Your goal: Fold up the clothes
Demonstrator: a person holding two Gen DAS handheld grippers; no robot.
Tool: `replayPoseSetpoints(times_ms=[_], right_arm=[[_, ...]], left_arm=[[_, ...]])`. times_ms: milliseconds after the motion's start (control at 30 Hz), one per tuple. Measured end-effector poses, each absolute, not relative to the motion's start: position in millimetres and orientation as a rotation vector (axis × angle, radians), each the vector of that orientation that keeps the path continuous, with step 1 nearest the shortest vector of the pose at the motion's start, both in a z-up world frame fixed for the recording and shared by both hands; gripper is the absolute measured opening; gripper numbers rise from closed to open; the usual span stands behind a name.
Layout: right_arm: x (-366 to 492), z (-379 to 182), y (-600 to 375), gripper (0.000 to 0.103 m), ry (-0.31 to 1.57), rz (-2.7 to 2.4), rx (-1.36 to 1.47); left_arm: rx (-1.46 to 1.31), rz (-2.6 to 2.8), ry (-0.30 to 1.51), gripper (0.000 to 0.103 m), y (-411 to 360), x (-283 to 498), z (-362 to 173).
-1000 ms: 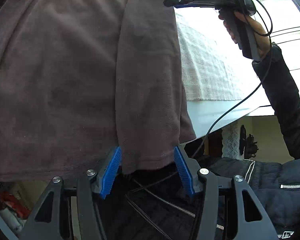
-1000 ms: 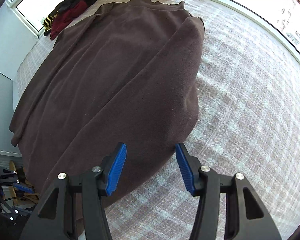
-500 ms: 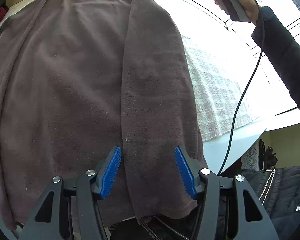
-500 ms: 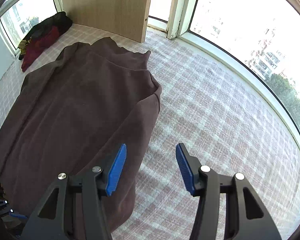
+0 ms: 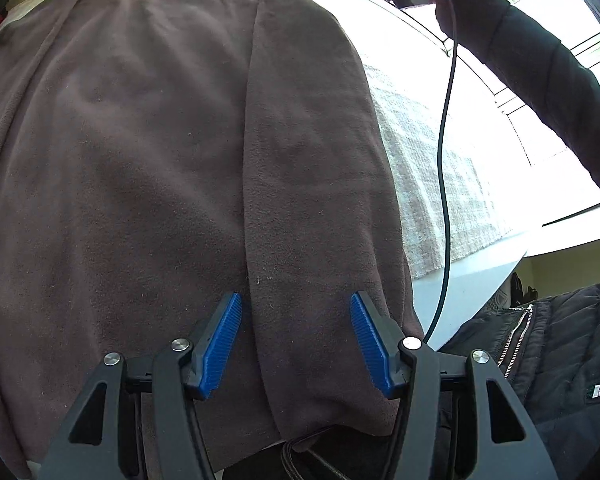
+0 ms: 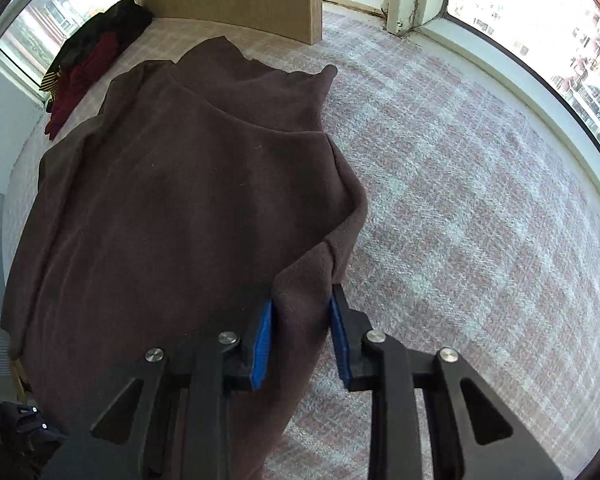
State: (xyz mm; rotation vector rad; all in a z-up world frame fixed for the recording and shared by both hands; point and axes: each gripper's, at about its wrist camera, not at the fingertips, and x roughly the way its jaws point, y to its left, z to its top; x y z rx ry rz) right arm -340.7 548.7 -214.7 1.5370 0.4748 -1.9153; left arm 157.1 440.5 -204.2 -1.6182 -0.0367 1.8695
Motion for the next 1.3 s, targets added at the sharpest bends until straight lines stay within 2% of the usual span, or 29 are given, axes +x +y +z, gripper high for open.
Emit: replayPoseSetpoints(times_ms=[67,133,267,333,367,433,467,600,833,1100,1167,1200,1300], right_arm=[[-334.9,-201.9,547.0,0.012,0.474,-1.908,1.489],[-333.5,-185.1,550.7,0.011,0.474,-1.942,1.444],[-350.5,-193.3,553.3,0.011,0.582,-2.056,1.484],[-342.4,-186.2,554.6,0.015,0.591,-2.072,1.426],[-336.2,-175.8,558.2,0.021,0.583,-2.096,1.389],[-323.4,-154.8,566.6,0.045,0.559,-2.139,1.316],[-316.1,-145.0,573.5,0.047,0.524,-2.145,1.294],[-282.5,-137.7,595.2,0.048,0.319,-1.985,1.382],[-204.8,-221.9,553.5,0.049,0.682,-1.807,1.487],[-115.1,-160.0,563.6,0.048,0.499,-1.708,1.367],[-77.7,-166.6,557.6,0.049,0.454,-1.569,1.386],[-58.6,-177.7,552.1,0.049,0.482,-1.515,1.407],[-21.4,-221.8,540.1,0.049,0.756,-1.502,1.421]], left_arm=[[-1.615,1.868,-0.047,0.055,443.6,160.2,-205.7],[-1.613,1.866,-0.062,0.055,446.3,162.9,-207.2],[-1.606,1.862,-0.082,0.058,454.2,169.6,-209.8],[-1.608,1.864,-0.08,0.058,459.3,173.1,-210.9],[-1.609,1.865,-0.078,0.058,462.0,175.0,-211.5],[-1.602,1.863,-0.061,0.059,468.2,179.4,-212.5],[-1.6,1.862,-0.056,0.059,470.8,181.2,-212.9],[-1.595,1.865,-0.053,0.059,480.6,188.7,-215.1],[-1.634,1.878,-0.115,0.058,459.7,184.2,-212.4],[-1.562,1.857,-0.206,0.058,433.4,200.2,-201.1],[-1.532,1.809,-0.212,0.058,426.0,193.0,-200.3],[-1.528,1.804,-0.187,0.058,423.6,191.3,-202.0],[-1.575,1.843,-0.06,0.058,429.5,191.9,-216.9]])
